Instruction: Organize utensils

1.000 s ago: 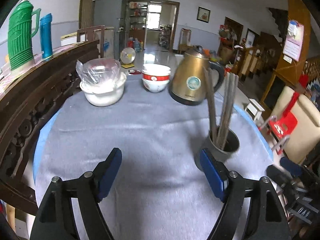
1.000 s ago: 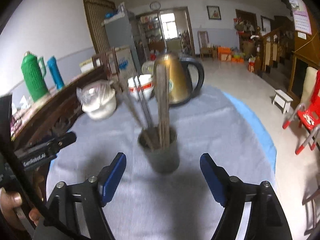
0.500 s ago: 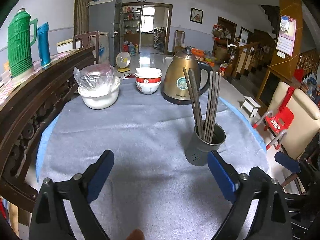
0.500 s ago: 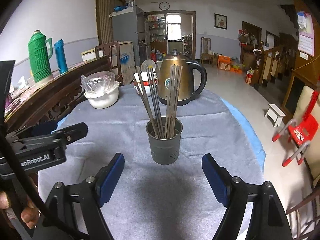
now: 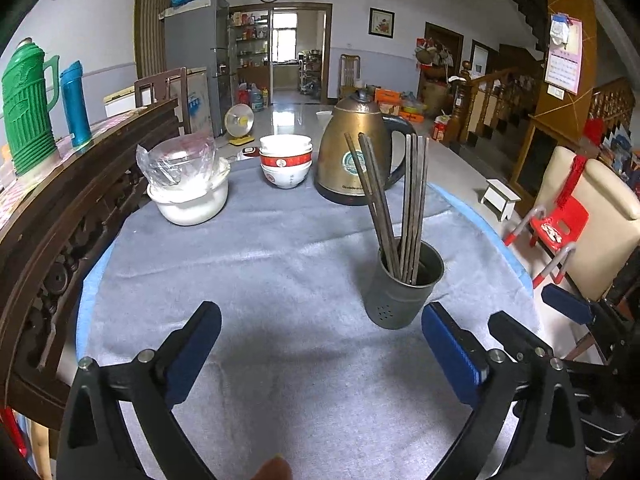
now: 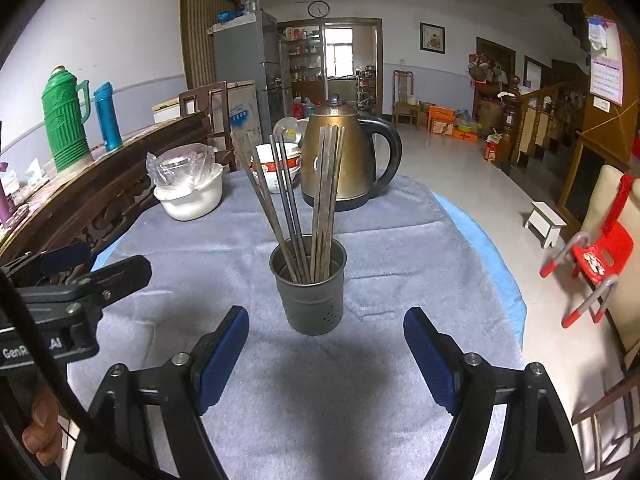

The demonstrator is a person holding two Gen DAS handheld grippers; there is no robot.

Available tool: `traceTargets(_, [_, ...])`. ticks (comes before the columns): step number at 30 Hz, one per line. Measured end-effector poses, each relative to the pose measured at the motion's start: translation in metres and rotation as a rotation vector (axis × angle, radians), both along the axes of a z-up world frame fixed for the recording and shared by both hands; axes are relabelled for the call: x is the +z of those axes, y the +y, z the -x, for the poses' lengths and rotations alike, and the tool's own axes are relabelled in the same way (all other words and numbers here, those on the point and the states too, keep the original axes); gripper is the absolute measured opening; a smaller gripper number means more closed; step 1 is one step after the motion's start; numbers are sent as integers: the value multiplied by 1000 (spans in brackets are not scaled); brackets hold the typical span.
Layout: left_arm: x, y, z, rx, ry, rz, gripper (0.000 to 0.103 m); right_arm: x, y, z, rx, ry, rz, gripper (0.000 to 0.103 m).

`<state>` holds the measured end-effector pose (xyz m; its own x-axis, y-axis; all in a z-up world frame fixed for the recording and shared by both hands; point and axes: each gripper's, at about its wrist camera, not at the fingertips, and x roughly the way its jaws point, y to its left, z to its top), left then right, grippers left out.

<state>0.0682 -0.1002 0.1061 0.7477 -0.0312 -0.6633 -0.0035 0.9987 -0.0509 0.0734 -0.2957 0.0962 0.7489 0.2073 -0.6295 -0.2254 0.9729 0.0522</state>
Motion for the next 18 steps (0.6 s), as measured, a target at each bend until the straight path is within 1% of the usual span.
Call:
traceTargets(6, [3,-1,-1,13,3,-9,101,3,-2,-4,-12,-10,7,84])
traceTargets(18, [2,1,0,29,12,-30,101,7,-2,-8,-24,-20,28,84])
